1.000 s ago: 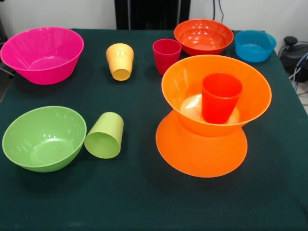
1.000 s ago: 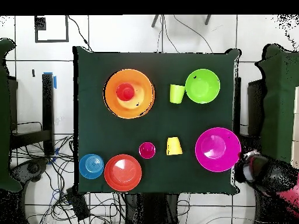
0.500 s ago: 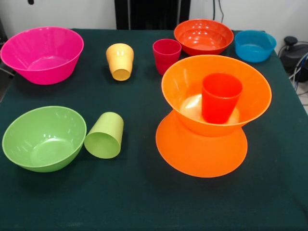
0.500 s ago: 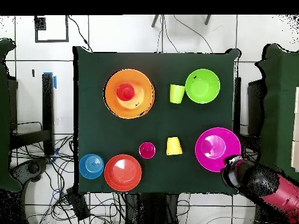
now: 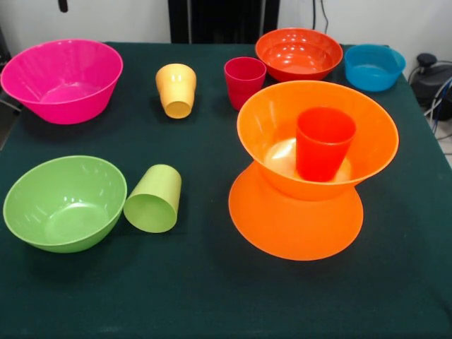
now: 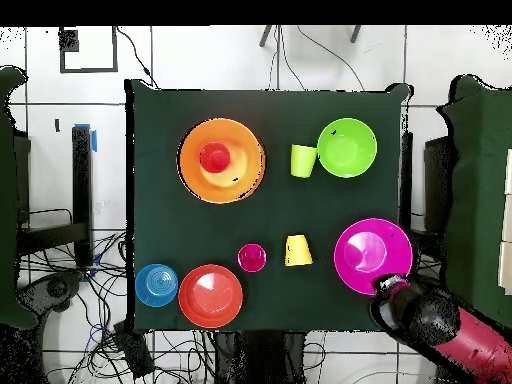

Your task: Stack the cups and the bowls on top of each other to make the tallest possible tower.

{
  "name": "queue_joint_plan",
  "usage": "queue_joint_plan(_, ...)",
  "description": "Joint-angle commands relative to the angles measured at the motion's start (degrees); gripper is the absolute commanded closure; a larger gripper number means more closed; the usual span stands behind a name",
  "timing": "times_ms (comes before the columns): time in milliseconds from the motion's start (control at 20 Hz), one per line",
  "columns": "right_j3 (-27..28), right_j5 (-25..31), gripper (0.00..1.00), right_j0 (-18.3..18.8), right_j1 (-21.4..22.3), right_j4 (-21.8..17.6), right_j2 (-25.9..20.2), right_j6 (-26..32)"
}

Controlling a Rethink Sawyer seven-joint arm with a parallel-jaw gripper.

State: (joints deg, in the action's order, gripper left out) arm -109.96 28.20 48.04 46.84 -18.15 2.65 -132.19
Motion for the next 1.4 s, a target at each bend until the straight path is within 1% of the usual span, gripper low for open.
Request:
queue_joint_plan(50, -1.59, -6.72, 0.00, -0.88, -6.16, -5.66, -5.19, 3.62)
queue_joint_plan(250, -0.40, -9.33, 0.00, -1.90, -8.77, -6.85, -4.60, 2.01)
queue_joint_plan(550, 1.45, -12.54, 0.00, -3.11, -12.39, -7.48, -4.34, 0.34)
queue_joint_plan(800, 2.33, -11.88, 0.00, -4.79, -12.86, -6.72, -4.44, 0.39)
queue_joint_plan(1000, 1.53, -12.68, 0.00, -6.43, -12.43, -6.38, -4.15, -0.32)
queue_joint_plan(1200, 1.56, -12.82, 0.00, -6.72, -12.72, -6.23, -4.32, -0.06)
queue_joint_plan(1400, 2.21, -11.79, 0.00, -6.59, -13.08, -5.76, -4.71, 0.53)
